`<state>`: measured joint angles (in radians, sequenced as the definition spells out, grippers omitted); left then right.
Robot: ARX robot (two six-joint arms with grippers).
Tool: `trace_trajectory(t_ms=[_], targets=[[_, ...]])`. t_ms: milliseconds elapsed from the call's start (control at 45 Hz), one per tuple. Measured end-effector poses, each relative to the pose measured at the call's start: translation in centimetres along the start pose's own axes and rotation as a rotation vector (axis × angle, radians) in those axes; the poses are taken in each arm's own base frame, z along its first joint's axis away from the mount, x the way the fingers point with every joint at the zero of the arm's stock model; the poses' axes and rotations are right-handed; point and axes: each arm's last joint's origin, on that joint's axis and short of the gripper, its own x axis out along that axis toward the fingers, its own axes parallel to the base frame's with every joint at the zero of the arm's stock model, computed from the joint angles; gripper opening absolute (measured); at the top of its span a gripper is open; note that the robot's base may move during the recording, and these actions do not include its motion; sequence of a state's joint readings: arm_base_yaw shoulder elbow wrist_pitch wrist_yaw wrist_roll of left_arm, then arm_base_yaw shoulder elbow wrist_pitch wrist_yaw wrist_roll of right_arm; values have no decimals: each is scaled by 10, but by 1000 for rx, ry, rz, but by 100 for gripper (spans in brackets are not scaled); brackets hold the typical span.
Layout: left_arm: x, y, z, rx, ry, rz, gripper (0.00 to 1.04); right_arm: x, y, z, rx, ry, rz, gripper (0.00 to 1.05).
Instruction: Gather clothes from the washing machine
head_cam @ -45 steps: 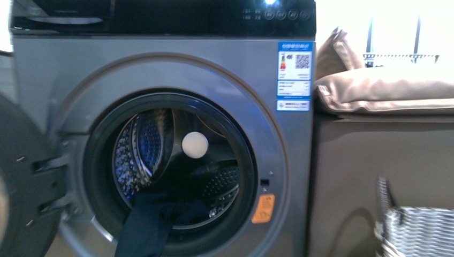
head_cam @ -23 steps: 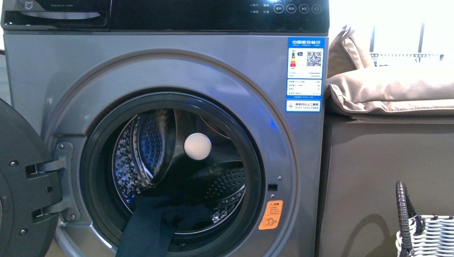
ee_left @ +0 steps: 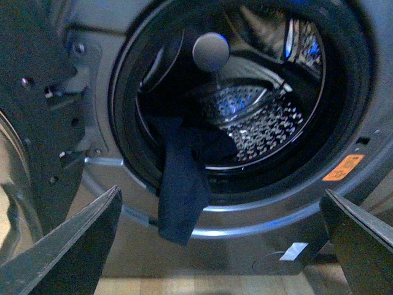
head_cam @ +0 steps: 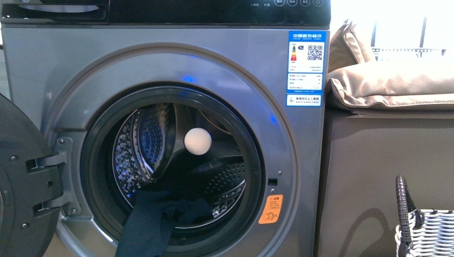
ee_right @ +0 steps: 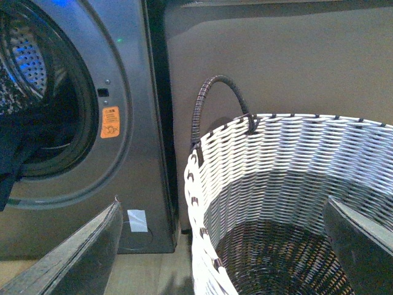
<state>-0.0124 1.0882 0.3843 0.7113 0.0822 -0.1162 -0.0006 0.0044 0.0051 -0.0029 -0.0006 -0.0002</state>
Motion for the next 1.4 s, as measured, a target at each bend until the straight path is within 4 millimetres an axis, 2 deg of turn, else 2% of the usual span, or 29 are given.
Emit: trace_trajectory(t_ms=[488,999,1199,1399], targets=[[86,-6,-32,-24,208,-77,98,0,0,0,0,0,1,97],[179,-5,-66,40,364,-26,98,0,0,0,0,0,1,97],[207,-6,-77,73,384,26,98,0,0,0,0,0,1,97],[226,-8,-88,111,415,44,98,0,0,0,0,0,0,97]])
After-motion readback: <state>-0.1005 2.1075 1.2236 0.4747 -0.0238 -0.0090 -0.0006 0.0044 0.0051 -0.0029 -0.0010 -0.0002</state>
